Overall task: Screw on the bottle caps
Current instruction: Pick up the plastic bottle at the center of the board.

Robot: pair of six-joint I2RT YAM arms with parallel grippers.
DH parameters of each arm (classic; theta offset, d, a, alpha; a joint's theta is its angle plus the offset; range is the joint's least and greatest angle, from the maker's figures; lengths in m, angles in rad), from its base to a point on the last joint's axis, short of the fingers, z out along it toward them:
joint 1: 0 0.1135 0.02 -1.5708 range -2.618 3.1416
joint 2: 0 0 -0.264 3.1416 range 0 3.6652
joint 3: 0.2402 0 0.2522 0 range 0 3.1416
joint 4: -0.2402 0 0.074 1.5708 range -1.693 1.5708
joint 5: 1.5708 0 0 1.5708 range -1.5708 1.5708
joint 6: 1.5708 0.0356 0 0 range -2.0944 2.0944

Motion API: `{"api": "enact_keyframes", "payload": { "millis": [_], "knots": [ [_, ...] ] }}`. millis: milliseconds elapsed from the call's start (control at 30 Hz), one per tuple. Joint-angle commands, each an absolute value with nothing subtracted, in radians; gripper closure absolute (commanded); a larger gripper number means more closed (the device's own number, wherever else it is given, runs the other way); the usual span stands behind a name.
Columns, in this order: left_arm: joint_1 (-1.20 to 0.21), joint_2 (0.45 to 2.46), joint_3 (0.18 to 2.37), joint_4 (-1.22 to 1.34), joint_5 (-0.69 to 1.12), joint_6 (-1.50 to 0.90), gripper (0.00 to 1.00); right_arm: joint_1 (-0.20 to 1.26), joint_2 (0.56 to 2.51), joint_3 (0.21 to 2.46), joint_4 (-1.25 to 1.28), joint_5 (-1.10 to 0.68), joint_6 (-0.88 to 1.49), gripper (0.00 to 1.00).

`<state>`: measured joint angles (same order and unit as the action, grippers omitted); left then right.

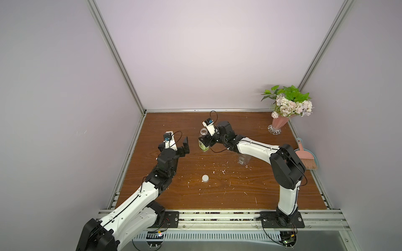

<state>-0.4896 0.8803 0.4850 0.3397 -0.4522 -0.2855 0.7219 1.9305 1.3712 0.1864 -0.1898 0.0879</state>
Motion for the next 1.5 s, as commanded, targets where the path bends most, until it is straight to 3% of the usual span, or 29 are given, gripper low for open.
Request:
{"api": "enact_keyframes", "payload": {
  "millis": [0,267,467,700,1067,1300,1467],
  "knots": [
    [-0.477,0.877,0.492,0.344,-0.461,-0.298,0.01,0.73,1.93,1.409,0.2,-0.201,0.101,0.23],
    [-0.476,0.876,0.491,0.343,-0.461,-0.297,0.01,0.729,1.92,1.404,0.205,-0.211,0.107,0.43],
    [-0.477,0.87,0.49,0.344,-0.458,-0.298,0.01,0.729,1.882,1.387,0.218,-0.225,0.123,0.51],
    [-0.477,0.839,0.472,0.387,-0.373,-0.276,0.01,0.709,1.794,1.413,0.167,-0.251,0.137,0.53],
    [-0.477,0.877,0.563,0.345,0.126,-0.14,0.01,0.598,1.579,1.416,0.073,-0.436,0.223,0.54],
    [-0.483,0.868,0.597,0.368,0.281,-0.047,0.01,0.552,1.508,1.415,0.06,-0.537,0.277,0.54],
    [-0.552,0.97,0.702,0.281,0.314,0.053,0.01,0.546,1.502,1.423,0.054,-0.616,0.311,0.55]
  ]
}}
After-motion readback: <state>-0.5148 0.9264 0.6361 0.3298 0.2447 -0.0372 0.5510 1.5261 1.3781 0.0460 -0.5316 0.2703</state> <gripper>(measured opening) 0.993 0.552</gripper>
